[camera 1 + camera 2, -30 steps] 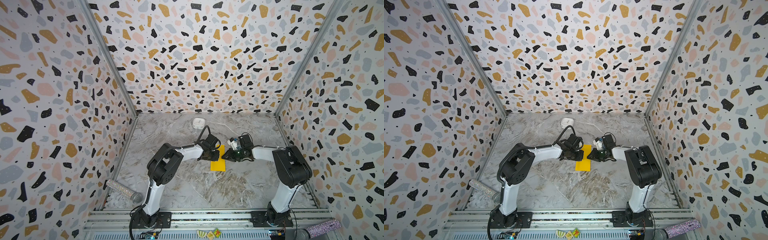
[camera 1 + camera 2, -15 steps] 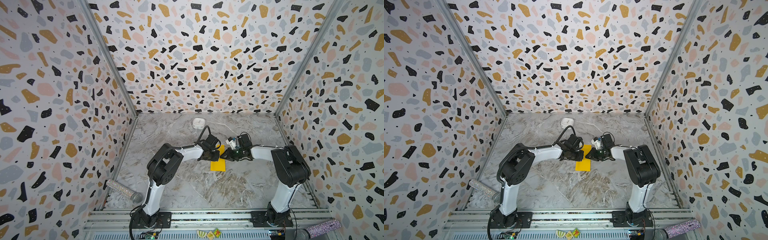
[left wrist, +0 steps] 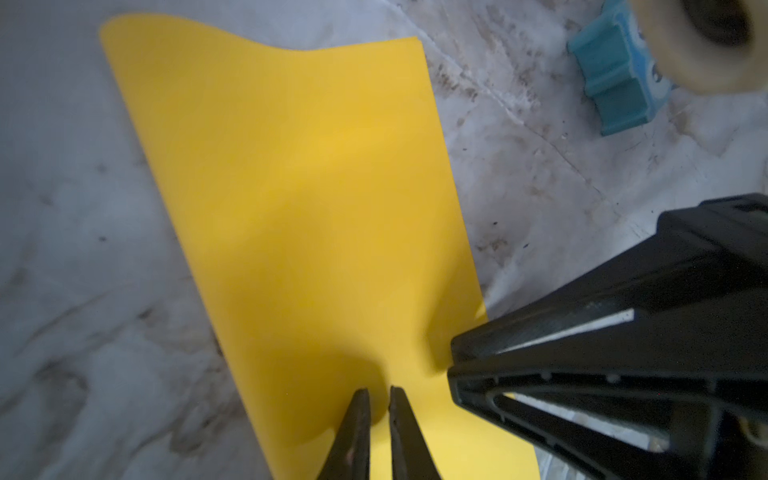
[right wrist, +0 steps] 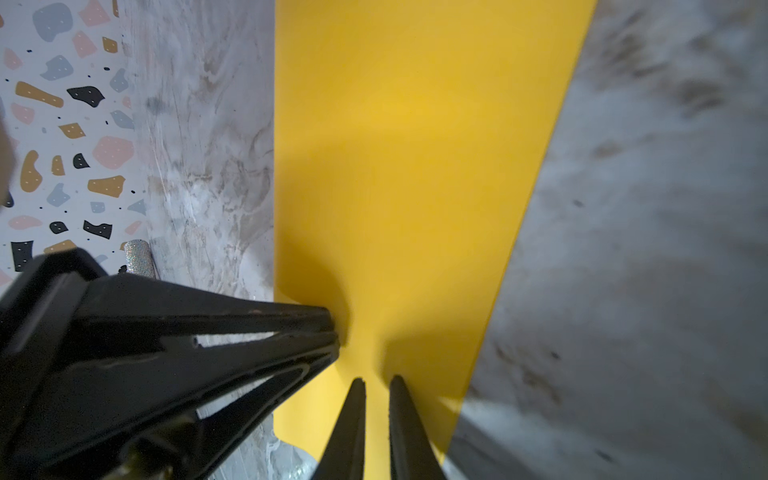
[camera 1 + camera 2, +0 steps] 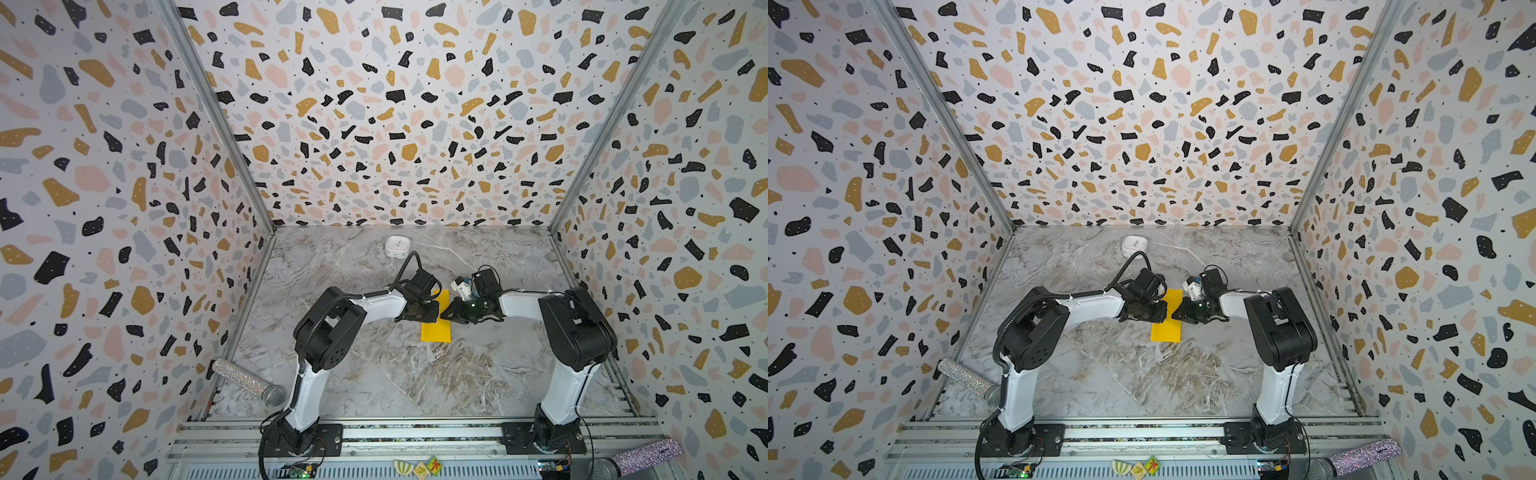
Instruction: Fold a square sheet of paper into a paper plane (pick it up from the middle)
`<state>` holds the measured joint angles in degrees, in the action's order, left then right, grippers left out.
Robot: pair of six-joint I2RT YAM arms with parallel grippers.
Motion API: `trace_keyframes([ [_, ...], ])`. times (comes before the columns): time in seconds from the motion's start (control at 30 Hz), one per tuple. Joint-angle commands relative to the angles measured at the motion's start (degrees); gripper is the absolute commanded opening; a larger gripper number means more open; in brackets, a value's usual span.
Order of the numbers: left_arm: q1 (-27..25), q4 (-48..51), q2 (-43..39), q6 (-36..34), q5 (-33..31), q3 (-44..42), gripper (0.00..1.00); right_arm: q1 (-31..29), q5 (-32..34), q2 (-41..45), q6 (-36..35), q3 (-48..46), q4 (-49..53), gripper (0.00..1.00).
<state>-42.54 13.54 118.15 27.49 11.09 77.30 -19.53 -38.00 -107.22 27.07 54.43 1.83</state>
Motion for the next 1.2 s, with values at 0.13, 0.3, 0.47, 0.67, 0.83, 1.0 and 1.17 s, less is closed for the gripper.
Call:
trace_keyframes([
  [0.13,0.3,6.8,-3.0,-1.4,0.4,4.0,0.20,-0.3,7.6,-1.6,-2.4,-1.2,6.1,0.15],
  [0.3,0.9,8.1,-1.2,-2.0,-0.1,4.4,0.18,-0.9,9.9,-2.2,-3.4,-0.9,7.3,0.15],
  [0.47,1.3,9.9,0.4,-2.1,-2.4,4.3,0.16,-1.0,11.2,-2.7,-3.6,-0.7,8.0,0.15],
  [0.67,1.8,12.9,-1.1,-1.9,-7.6,0.8,0.16,-1.0,12.9,-2.6,-4.0,-0.2,9.3,0.15],
  [0.83,3.3,15.0,-2.0,-3.3,-11.0,-0.3,0.15,-1.0,13.7,-2.6,-4.1,-0.3,9.5,0.15],
  [1.0,3.5,12.5,-6.9,-3.6,-7.2,1.6,0.15,-1.2,13.6,-2.5,-4.2,-0.3,9.4,0.15],
  [1.17,2.8,4.7,-8.9,0.3,2.4,-1.4,0.14,-1.4,13.3,-2.6,-4.1,-0.3,9.4,0.15],
])
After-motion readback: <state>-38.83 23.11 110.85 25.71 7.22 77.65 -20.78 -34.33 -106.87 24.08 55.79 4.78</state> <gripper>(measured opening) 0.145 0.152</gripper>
